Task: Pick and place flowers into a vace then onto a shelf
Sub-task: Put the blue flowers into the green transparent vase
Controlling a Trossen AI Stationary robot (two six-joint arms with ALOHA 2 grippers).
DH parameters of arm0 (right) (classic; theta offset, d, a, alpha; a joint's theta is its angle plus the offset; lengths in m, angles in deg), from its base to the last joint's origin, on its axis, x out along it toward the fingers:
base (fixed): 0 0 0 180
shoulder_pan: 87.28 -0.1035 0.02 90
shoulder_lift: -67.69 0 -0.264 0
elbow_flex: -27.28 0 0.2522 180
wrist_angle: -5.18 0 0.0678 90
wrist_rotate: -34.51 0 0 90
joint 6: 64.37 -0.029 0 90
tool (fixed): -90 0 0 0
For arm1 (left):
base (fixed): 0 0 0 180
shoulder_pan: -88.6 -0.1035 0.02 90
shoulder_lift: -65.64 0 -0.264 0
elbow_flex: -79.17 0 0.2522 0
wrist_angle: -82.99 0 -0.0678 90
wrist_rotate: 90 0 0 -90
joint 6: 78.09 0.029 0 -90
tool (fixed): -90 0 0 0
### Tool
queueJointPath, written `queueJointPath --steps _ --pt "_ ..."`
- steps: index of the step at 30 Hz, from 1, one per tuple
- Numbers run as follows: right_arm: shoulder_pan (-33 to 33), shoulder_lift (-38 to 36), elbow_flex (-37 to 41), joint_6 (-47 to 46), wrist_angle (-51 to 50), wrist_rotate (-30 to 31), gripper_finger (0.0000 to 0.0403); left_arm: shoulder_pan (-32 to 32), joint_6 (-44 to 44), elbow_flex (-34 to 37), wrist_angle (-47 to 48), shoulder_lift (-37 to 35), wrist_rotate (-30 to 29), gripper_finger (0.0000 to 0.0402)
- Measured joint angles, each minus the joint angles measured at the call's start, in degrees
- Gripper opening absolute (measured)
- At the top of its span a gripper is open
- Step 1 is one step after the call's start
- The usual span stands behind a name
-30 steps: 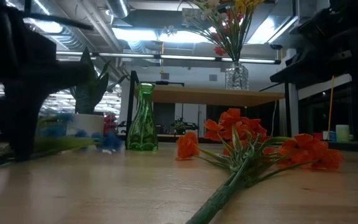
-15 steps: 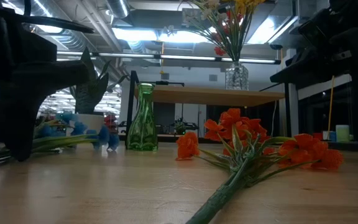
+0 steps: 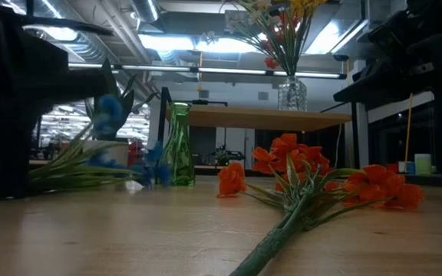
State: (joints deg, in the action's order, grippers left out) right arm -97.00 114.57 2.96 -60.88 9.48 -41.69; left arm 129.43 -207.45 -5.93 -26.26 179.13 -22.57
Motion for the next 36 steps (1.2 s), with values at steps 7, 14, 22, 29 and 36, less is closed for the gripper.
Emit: queueJointPath --steps 7,14,22,29,36 --pt "0.0 0.0 0.0 0.0 -0.3 0.0 0.0016 1.6 1.4 -0.1 0.5 -5.2 -6.0 0.0009" --pt "0.0 0.0 0.0 0.0 -0.5 0.0 0.0016 3.6 6.6 -2.8 0.8 -9.0 -22.0 0.0009" --pt "0.0 0.0 0.0 0.0 -0.8 0.0 0.0016 4.1 17.6 -7.5 0.9 -9.8 -37.5 0.0009" --pt "0.0 0.0 0.0 0.0 -0.8 0.0 0.0016 3.6 23.8 -8.1 1.0 -9.8 -45.8 0.0009" --pt "0.0 0.0 0.0 0.0 -0.8 0.0 0.0016 2.5 34.9 -8.0 1.0 -9.8 -55.7 0.001"
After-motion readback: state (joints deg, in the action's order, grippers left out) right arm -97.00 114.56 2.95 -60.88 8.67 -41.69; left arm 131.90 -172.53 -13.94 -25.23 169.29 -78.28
